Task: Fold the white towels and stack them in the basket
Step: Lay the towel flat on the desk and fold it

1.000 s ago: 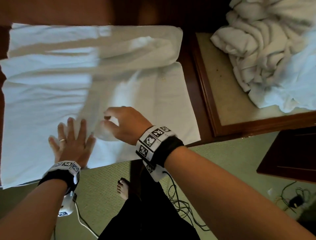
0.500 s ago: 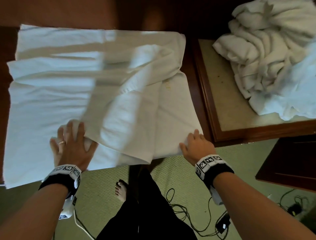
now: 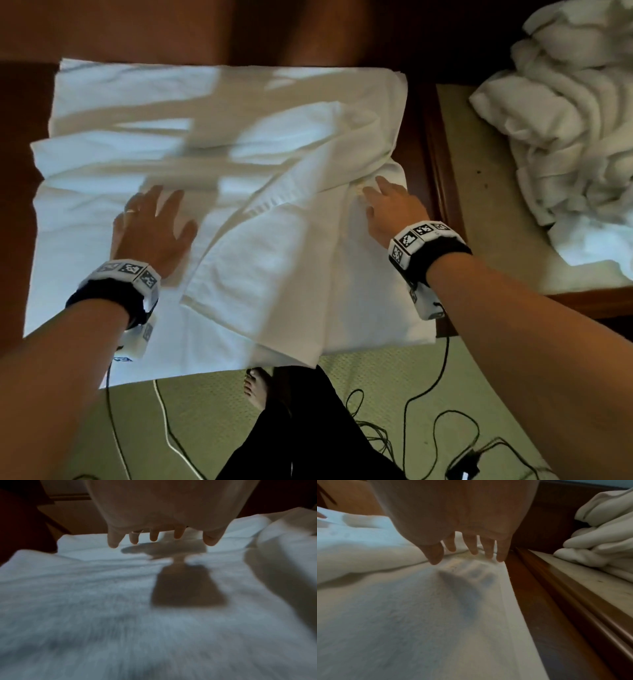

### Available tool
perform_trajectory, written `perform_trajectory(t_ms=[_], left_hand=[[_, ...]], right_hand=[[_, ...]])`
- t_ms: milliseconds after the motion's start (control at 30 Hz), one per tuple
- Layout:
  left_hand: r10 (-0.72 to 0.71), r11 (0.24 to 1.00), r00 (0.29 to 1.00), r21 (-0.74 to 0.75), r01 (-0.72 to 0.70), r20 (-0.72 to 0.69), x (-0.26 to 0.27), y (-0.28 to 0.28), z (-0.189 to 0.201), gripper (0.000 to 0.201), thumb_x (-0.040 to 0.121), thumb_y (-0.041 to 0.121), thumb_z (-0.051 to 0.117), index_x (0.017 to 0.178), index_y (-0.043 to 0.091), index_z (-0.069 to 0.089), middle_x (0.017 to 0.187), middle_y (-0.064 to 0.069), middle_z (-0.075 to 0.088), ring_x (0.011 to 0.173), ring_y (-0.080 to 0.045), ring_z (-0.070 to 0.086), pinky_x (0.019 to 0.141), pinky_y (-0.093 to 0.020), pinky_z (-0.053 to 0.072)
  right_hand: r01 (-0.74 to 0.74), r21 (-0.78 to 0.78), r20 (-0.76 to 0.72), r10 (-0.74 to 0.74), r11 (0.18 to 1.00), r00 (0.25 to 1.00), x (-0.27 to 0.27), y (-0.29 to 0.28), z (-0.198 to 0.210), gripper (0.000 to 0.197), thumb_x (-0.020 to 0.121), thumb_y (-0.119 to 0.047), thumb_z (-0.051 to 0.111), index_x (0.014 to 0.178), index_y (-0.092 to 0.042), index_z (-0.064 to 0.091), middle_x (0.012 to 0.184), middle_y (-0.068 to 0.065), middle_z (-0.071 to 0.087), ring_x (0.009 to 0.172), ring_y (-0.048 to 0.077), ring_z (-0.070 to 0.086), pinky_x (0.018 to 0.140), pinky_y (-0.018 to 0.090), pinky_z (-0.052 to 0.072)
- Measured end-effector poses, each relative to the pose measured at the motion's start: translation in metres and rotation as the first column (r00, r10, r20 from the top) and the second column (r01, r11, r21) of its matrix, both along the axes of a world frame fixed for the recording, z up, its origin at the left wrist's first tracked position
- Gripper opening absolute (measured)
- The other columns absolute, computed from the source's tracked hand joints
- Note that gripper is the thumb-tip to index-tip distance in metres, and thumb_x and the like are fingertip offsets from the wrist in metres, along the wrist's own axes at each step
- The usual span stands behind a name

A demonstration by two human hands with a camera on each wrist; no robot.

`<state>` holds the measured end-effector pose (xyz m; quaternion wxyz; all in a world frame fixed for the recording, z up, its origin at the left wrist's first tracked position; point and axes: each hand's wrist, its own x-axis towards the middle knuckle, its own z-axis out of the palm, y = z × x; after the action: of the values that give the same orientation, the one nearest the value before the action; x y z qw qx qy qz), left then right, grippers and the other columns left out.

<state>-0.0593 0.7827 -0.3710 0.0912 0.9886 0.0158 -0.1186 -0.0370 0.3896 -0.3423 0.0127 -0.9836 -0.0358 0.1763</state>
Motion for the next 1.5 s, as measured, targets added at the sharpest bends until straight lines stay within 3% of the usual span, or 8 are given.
perform_trajectory(t_ms=[200, 533, 633, 800, 933, 1067, 1267, 1500], left_hand=[[0.051, 0.99, 0.947, 0.138, -0.007, -0.316, 0.063, 0.004, -0.013, 0.09, 0.076, 0.09, 0.025, 0.149, 0.058, -0.016, 0.166, 0.006, -0.022, 0.153, -0.038, -0.01, 0.113, -0.073, 0.013], [0.13, 0.99, 0.95, 0.09, -0.109, -0.282, 0.095, 0.0, 0.001, 0.102, 0.074, 0.09, 0.036, 0.153, 0.05, -0.014, 0.166, 0.001, -0.023, 0.153, -0.036, -0.012, 0.115, -0.073, 0.01], [-0.05, 0.993, 0.956, 0.085, 0.077, -0.289, 0.052, 0.0, 0.001, 0.094, 0.076, 0.095, 0.017, 0.153, 0.051, -0.015, 0.166, 0.004, -0.021, 0.153, -0.035, -0.009, 0.114, -0.073, 0.011], [0.03, 0.992, 0.925, 0.124, 0.019, -0.378, 0.016, 0.006, -0.006, 0.089, 0.075, 0.095, 0.01, 0.144, 0.056, -0.03, 0.159, 0.011, -0.038, 0.153, -0.033, -0.016, 0.112, -0.074, 0.012], [0.072, 0.995, 0.916, 0.087, -0.041, -0.395, 0.014, 0.006, 0.0, 0.097, 0.075, 0.092, 0.022, 0.151, 0.05, -0.023, 0.163, 0.005, -0.032, 0.153, -0.032, -0.015, 0.114, -0.073, 0.01], [0.094, 0.995, 0.911, 0.079, -0.067, -0.403, -0.047, 0.008, 0.006, 0.092, 0.079, 0.087, 0.017, 0.153, 0.046, -0.018, 0.164, 0.001, -0.028, 0.153, -0.035, -0.012, 0.115, -0.071, 0.011], [0.116, 0.993, 0.89, 0.063, -0.098, -0.44, -0.128, 0.023, -0.004, 0.081, 0.085, 0.079, 0.014, 0.151, 0.049, -0.022, 0.156, 0.012, -0.043, 0.152, -0.032, -0.02, 0.113, -0.075, 0.01], [0.103, 0.993, 0.941, 0.082, -0.08, -0.322, -0.153, 0.032, -0.018, 0.085, 0.09, 0.078, 0.019, 0.157, 0.036, -0.014, 0.163, 0.001, -0.03, 0.153, -0.036, -0.012, 0.115, -0.072, 0.011]], right_hand=[[0.063, 0.012, -0.169, -0.06, 0.998, 0.984, 0.044, -0.01, -0.029, 0.06, 0.095, -0.046, 0.046, 0.149, -0.037, 0.024, 0.16, 0.01, 0.011, 0.146, 0.043, 0.007, 0.112, 0.058, 0.03], [0.17, -0.016, -0.168, -0.17, 0.985, 0.971, 0.098, -0.038, -0.03, 0.076, 0.091, -0.048, 0.051, 0.153, -0.018, 0.019, 0.157, 0.02, 0.015, 0.145, 0.044, 0.011, 0.116, 0.056, 0.025], [0.055, 0.001, -0.107, -0.054, 0.999, 0.993, 0.065, -0.024, -0.018, 0.07, 0.093, -0.048, 0.051, 0.151, -0.02, 0.022, 0.159, 0.017, 0.016, 0.145, 0.041, 0.017, 0.113, 0.057, 0.029], [0.052, -0.009, -0.265, -0.052, 0.999, 0.963, -0.011, -0.025, -0.021, 0.079, 0.095, -0.064, 0.037, 0.154, -0.037, -0.008, 0.163, 0.005, -0.022, 0.15, 0.037, -0.013, 0.118, 0.059, 0.017], [0.118, -0.063, -0.268, -0.13, 0.991, 0.954, -0.015, -0.024, -0.017, 0.081, 0.096, -0.058, 0.044, 0.156, -0.03, -0.002, 0.163, 0.01, -0.019, 0.15, 0.036, -0.009, 0.119, 0.057, 0.016], [0.082, -0.04, -0.209, -0.088, 0.996, 0.974, -0.077, -0.019, -0.006, 0.078, 0.097, -0.056, 0.043, 0.157, -0.026, 0.003, 0.164, 0.011, -0.013, 0.151, 0.032, -0.004, 0.121, 0.053, 0.016], [0.183, -0.024, -0.296, -0.182, 0.983, 0.938, -0.174, -0.03, -0.02, 0.07, 0.101, -0.055, 0.025, 0.155, -0.033, -0.014, 0.161, 0.01, -0.025, 0.15, 0.035, -0.014, 0.12, 0.056, 0.014], [0.28, -0.075, -0.247, -0.29, 0.957, 0.925, -0.196, -0.029, -0.017, 0.066, 0.102, -0.035, 0.033, 0.157, -0.015, 0.002, 0.162, 0.019, -0.012, 0.15, 0.039, -0.004, 0.121, 0.051, 0.018]])
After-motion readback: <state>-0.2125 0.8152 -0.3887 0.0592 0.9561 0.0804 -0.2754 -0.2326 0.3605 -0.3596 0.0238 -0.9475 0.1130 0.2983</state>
